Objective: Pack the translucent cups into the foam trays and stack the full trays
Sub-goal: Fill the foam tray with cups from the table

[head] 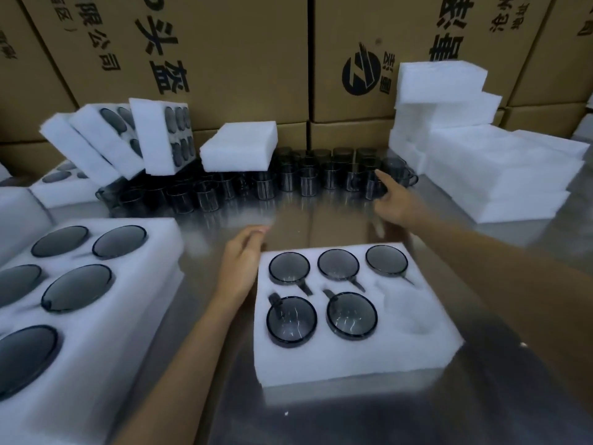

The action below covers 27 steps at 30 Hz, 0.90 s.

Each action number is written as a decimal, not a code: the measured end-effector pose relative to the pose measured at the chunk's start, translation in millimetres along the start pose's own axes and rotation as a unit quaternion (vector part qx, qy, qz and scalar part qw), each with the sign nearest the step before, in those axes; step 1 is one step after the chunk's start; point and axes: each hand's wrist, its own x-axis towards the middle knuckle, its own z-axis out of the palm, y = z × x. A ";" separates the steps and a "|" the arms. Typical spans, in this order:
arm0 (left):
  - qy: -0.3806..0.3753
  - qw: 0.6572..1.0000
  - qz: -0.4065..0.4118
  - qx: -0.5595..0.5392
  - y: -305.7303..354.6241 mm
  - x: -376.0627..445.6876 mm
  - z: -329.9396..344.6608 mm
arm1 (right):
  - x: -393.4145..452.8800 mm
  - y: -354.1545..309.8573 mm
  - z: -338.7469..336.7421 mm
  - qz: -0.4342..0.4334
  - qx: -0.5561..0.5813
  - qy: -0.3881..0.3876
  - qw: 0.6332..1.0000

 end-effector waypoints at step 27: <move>-0.117 0.960 0.232 0.102 90.4 -64.4 5.2 | -211.2 -31.5 -57.1 -0.213 -0.015 0.011 0.977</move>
